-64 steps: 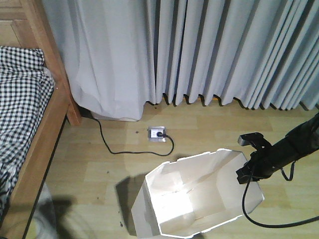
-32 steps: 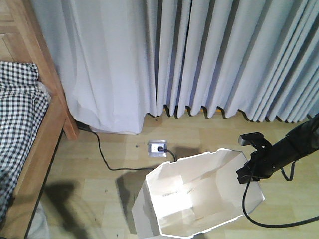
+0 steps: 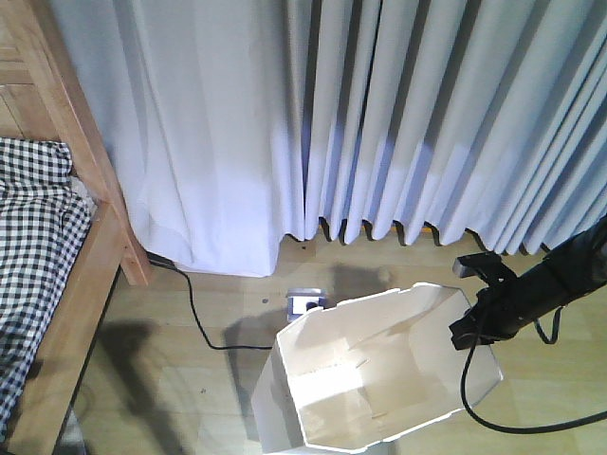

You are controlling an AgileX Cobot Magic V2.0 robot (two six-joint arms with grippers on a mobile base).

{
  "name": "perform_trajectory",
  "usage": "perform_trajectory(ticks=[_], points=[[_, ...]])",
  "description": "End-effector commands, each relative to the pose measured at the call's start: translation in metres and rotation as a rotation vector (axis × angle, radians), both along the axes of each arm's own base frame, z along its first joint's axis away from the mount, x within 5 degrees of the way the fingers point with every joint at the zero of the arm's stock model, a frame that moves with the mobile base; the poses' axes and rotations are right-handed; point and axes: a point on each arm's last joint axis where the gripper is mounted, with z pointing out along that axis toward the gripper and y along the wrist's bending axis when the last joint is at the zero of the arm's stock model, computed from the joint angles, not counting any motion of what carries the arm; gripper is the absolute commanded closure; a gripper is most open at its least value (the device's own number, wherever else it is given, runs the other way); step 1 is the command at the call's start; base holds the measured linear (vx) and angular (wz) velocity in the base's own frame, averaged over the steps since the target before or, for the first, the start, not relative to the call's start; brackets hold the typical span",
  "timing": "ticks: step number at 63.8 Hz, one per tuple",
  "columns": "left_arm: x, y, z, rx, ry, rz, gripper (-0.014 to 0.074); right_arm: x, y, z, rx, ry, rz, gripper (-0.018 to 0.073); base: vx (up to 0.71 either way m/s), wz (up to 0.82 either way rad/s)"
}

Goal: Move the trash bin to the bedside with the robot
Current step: 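Carry the bin in the right gripper as the base drives beside the bed, then lower the bin to the floor beside the bed with the right gripper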

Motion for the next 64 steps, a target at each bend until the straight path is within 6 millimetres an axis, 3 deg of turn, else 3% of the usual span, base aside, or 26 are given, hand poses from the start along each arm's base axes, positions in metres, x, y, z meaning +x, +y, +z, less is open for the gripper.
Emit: perform_trajectory(ticks=[1, 41, 52, 64], points=[[-0.002, 0.0, 0.015, -0.001, -0.102, -0.002, 0.0603, 0.007, 0.01, 0.032, 0.163, -0.008, -0.002, 0.0564, 0.1, 0.04], [-0.002, 0.0, 0.015, -0.001, -0.102, -0.002, 0.0603, 0.008, 0.01, 0.032, 0.159, -0.011, -0.002, 0.0564, 0.03, 0.01], [-0.002, 0.0, 0.015, -0.001, -0.102, -0.002, 0.0603, 0.01, 0.009, 0.025, 0.146, 0.008, -0.105, 0.0564, 0.0, 0.0], [-0.002, 0.0, 0.015, -0.001, -0.102, -0.002, 0.0603, 0.02, 0.003, -0.002, 0.09, 0.039, -0.19, 0.0564, 0.0, 0.0]])
